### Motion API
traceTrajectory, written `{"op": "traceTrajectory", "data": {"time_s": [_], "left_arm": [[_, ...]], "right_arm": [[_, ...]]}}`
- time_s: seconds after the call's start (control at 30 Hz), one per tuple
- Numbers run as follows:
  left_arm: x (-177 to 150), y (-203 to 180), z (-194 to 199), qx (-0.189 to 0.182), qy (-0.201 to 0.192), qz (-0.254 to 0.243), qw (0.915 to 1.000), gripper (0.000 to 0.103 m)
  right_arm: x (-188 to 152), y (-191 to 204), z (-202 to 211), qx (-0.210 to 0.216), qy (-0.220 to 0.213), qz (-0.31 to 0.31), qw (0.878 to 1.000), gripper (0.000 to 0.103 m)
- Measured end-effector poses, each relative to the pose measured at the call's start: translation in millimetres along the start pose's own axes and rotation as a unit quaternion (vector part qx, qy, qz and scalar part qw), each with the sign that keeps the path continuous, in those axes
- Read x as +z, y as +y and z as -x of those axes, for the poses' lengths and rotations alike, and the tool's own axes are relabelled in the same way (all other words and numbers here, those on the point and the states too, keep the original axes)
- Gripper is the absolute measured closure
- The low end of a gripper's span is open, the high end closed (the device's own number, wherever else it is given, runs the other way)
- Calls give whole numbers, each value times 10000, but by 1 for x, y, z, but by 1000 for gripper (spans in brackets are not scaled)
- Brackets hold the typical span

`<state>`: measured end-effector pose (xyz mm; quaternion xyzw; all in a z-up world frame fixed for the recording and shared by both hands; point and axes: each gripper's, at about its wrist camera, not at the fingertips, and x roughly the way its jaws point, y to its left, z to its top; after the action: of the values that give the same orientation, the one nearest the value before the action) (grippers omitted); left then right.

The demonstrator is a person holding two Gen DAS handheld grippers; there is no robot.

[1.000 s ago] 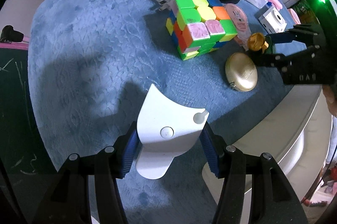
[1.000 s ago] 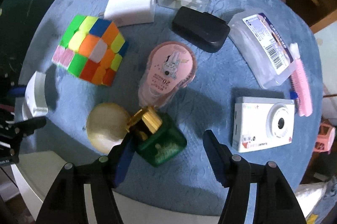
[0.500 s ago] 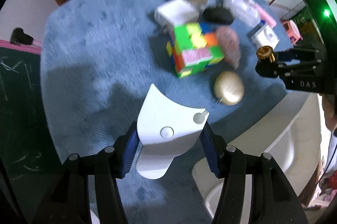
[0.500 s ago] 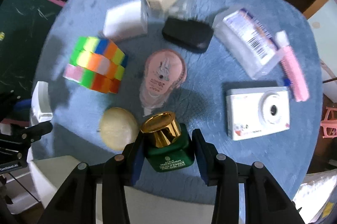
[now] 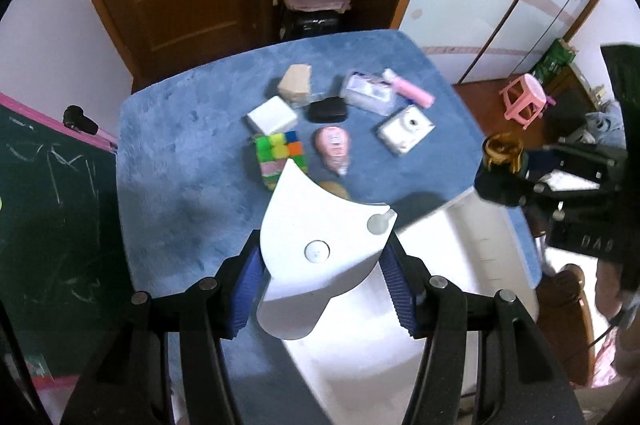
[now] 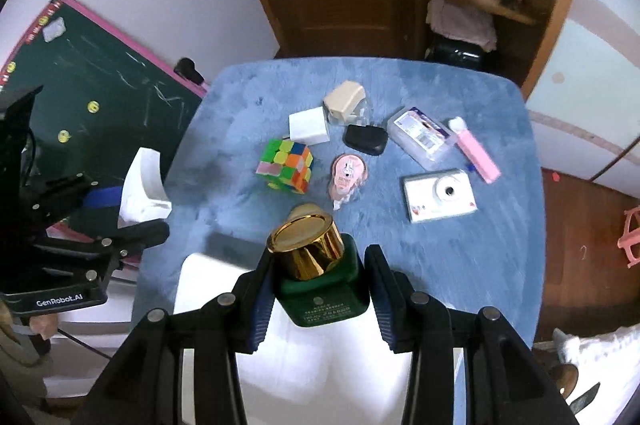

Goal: Organize rigid objects
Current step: 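Carry the white piece and green jar into the tray and open both tools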

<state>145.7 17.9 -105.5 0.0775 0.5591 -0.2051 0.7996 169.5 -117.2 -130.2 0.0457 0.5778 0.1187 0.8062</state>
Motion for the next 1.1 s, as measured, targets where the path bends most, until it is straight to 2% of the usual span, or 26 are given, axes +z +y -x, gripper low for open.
{"op": "traceTrajectory", "data": {"time_s": [0.13,0.3,0.37,0.53,0.67,0.9,1.1], "left_arm": [[-20,-22,7,-32,59,257,9996,43],[-50,-34,-13,-215,459,886,9948,43],[-62,-36,-35,-118,643,1089,9919,43],[-85,-34,-95,557,888,1337,9855,43],[-93,-24,-130,651,1021,1694,9781,43],[-92,-32,-148,882,818,1547,9806,43],[-94,-25,-162,880,902,1717,9771,42]], "right_arm": [[-29,-6,14,47,-82,-145,9998,60],[-68,-12,13,7,4,-317,9995,60],[-80,-14,7,-46,38,-340,9994,60],[-106,-23,-33,-453,264,-498,9974,60],[-116,-28,-64,-770,364,-497,9951,60],[-118,-38,-102,-872,500,-607,9931,60],[-110,-37,-117,-854,533,-549,9934,60]]}}
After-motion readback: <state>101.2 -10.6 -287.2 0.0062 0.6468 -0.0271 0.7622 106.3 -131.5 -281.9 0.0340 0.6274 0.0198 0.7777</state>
